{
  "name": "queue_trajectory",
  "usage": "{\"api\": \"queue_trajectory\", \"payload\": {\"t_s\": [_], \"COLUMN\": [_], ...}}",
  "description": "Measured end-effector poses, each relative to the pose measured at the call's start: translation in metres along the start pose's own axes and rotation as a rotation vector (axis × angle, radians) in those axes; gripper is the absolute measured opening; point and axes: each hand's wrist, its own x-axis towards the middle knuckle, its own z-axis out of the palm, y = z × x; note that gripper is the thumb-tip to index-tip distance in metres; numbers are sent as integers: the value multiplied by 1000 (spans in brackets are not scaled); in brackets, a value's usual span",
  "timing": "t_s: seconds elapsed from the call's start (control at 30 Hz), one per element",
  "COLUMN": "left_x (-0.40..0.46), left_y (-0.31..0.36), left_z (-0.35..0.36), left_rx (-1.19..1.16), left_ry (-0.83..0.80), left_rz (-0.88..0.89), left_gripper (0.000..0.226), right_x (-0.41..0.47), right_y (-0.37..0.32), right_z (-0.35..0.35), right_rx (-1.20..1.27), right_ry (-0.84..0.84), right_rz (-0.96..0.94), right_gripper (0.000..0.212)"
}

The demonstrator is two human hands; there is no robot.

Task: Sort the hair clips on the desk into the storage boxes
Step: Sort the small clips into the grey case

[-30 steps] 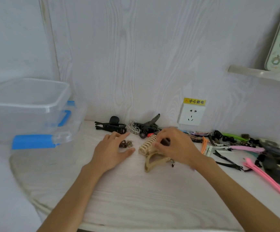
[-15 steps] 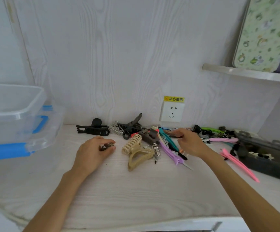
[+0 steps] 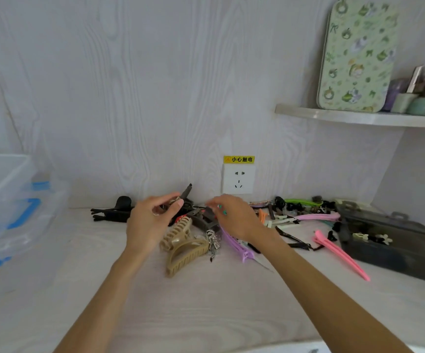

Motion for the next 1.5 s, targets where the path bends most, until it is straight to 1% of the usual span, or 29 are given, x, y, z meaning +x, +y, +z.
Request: {"api": "queue_trajectory", "payload": {"t_s": [0.03, 0.13, 0.17, 0.2, 0.27, 0.33, 0.4, 0.5, 0.53, 0.6, 0.7, 0.77, 0.83, 0.93, 1.03, 1.13, 1.2, 1.27, 1.33, 1.4, 1.5], "left_x": [0, -1, -1, 0, 4, 7, 9, 8, 7, 5, 0, -5, -12, -27, -43, -58, -63, -64, -64, -63, -59], "left_y": [-2, -12, -15, -17, -20, -20, -17, -6, 0, 16, 49, 73, 100, 134, 161, 176, 179, 178, 176, 173, 162], "left_z": [2, 2, 0, -3, -7, -11, -12, -11, -8, 3, 39, 75, 121, 187, 242, 279, 291, 294, 290, 280, 251], "left_rx": [10, 32, 43, 50, 42, 18, -17, -85, -107, -148, -190, -194, -174, -55, 28, 80, 103, 131, 168, 203, 184], "left_ry": [2, -11, -15, -16, -5, 5, 4, -11, -21, -60, -158, -257, -373, -469, -498, -604, -666, -713, -741, -731, -703], "left_rz": [-9, -11, -12, -14, -29, -51, -63, -75, -75, -59, 6, 47, 111, 223, 286, 366, 379, 392, 418, 463, 454], "left_gripper": [21, 24, 24, 24, 23, 23, 22, 20, 21, 21, 16, 13, 11, 21, 25, 25, 29, 36, 43, 43, 35], "right_x": [7, 29, 35, 39, 45, 44, 38, 18, 9, -12, -51, -80, -111, -151, -174, -186, -191, -192, -190, -188, -181], "right_y": [-5, -12, -12, -12, -9, -5, 1, 12, 16, 27, 51, 71, 93, 126, 151, 169, 179, 185, 190, 190, 178], "right_z": [4, 9, 9, 8, 7, 7, 7, -3, -9, -23, -52, -73, -98, -128, -147, -161, -165, -166, -163, -158, -149], "right_rx": [9, -1, -56, -126, -249, -291, -194, 107, 176, 208, 146, 116, 123, 99, 76, 79, 46, -13, -82, -162, -190], "right_ry": [-46, -336, -389, -389, -305, -223, -117, 91, 127, 177, 285, 389, 504, 628, 676, 658, 652, 635, 525, 445, 526], "right_rz": [-18, -38, -46, -71, -154, -195, -183, -82, -50, 2, 71, 127, 235, 389, 476, 506, 503, 502, 511, 512, 500], "right_gripper": [36, 50, 49, 45, 35, 29, 27, 21, 17, 12, 13, 19, 20, 21, 21, 19, 17, 15, 12, 12, 15]}}
